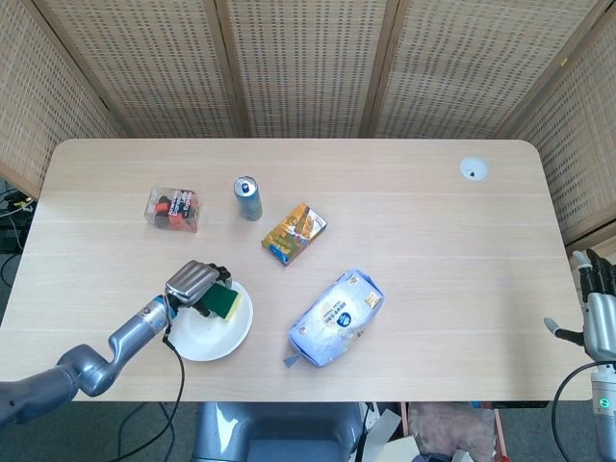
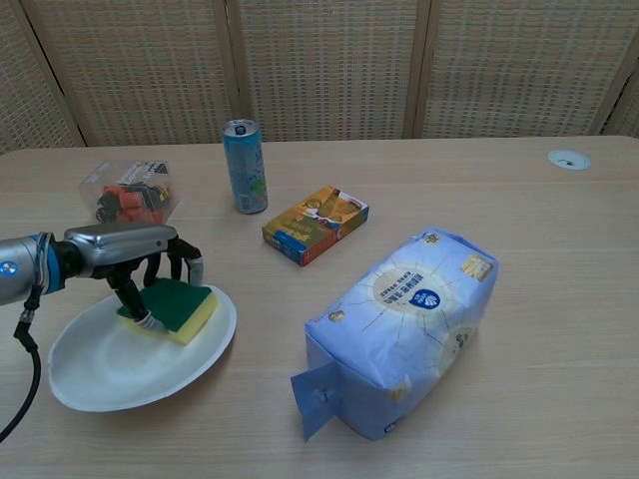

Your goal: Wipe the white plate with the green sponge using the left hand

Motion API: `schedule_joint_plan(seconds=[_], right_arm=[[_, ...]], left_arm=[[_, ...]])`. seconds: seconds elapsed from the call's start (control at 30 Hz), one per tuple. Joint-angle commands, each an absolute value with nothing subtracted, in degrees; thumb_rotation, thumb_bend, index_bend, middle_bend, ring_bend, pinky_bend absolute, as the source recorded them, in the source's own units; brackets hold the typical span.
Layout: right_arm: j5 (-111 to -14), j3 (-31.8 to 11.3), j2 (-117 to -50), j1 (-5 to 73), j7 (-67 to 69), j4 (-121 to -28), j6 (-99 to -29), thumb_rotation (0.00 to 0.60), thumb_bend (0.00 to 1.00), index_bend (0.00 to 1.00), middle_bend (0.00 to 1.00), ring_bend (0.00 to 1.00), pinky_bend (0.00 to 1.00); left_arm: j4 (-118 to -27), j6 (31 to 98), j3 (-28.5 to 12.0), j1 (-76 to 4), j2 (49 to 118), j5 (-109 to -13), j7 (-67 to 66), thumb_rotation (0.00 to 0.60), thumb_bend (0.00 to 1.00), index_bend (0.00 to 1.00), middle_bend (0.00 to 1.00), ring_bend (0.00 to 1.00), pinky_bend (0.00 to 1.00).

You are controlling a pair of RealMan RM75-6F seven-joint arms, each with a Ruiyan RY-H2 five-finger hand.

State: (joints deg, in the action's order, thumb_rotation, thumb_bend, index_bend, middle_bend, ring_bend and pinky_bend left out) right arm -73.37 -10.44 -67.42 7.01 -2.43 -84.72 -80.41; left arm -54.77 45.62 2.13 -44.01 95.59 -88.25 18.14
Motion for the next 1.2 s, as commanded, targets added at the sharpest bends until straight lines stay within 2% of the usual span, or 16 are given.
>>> schedule_joint_plan(seconds=[0.03,0.43,0.57,0.9,1.2], right_arm=[[-73.4,-10.4,-67.4,7.0,-2.4,-84.7,-80.4,0.6,0.0,0.0,0.0,0.0,0.0],[-73.9,-10.2,-67.1,6.8,-1.8,-85.1,-80.7,0.6,0.0,0.0,0.0,0.0,0.0],[-74.0,-10.1,-67.1,6.8,-1.9,-85.2,-80.6,0.6,0.0,0.0,0.0,0.0,0.0],[-73.7,-10.2,-67.1,6.9,-1.7,-85.0,-80.4,0.6,0.0,0.0,0.0,0.0,0.0],[-73.2,-10.4,-67.1,7.0,-1.4,-84.6,-80.0,0.6,0.0,0.0,0.0,0.0,0.0]], left_arm=[[-53.6,46.8,2.6,-43.9,96.3,-89.2,19.5,0.6,0.0,0.49,0.38,0.37,0.46],[-63.4,55.7,1.7,-43.3,88.9,-92.1,22.5,0.6,0.0,0.49,0.38,0.37,0.46],[-65.0,54.9,2.3,-43.3,87.9,-91.9,21.4,0.6,0.0,0.49,0.38,0.37,0.46],[-58.0,49.6,2.8,-43.2,94.3,-88.9,25.2,0.6,0.0,0.49,0.38,0.37,0.46],[-54.6,47.4,3.2,-43.4,96.3,-88.6,28.3,0.6,0.0,0.49,0.38,0.37,0.46]])
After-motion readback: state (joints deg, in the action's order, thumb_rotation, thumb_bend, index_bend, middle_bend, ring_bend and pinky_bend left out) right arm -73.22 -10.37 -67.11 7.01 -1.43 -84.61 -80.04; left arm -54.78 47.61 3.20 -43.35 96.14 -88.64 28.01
